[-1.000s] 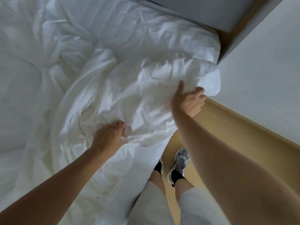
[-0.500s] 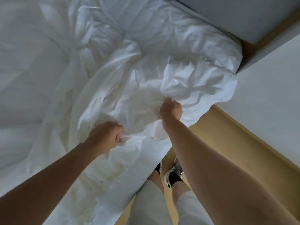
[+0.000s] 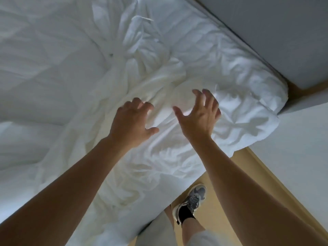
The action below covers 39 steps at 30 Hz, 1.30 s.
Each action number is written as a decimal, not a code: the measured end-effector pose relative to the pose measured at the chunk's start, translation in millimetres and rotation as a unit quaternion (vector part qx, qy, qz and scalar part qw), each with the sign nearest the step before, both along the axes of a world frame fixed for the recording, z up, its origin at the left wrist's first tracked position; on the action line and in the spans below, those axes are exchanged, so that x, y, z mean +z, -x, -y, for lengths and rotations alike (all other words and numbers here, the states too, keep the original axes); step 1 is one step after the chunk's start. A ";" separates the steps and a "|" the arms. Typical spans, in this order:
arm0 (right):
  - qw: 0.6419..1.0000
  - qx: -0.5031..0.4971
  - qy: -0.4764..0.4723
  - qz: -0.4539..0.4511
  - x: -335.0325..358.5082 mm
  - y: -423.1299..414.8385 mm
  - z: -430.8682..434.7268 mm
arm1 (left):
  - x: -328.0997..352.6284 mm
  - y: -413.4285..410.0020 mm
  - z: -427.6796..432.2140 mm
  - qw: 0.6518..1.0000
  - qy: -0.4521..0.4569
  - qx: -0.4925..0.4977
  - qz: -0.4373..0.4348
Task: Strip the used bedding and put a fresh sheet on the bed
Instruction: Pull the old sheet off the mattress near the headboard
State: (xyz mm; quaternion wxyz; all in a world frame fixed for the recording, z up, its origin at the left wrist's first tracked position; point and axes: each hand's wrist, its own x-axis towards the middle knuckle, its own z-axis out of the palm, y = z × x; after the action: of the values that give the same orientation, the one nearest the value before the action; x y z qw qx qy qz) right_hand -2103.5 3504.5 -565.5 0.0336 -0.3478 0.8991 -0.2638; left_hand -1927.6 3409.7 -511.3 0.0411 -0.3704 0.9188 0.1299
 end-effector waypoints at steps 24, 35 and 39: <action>0.774 0.272 -0.545 0.170 -14.5 18.6 67.4 | 4.6 -70.9 142.0 0.895 -0.073 0.434 -0.074; 0.908 0.015 -0.195 0.372 60.2 83.2 167.7 | 40.1 139.8 -7.9 0.902 -0.342 0.262 0.029; 0.837 0.187 -0.369 0.357 60.6 68.9 187.7 | 46.5 176.6 1.0 0.870 -0.452 0.197 0.001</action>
State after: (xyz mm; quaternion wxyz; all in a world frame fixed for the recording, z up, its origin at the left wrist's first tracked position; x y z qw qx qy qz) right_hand -2172.4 3316.9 -504.9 0.5270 -0.3528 0.7731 -0.0074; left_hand -2104.3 3408.7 -464.8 0.1789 -0.4851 0.6673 0.5361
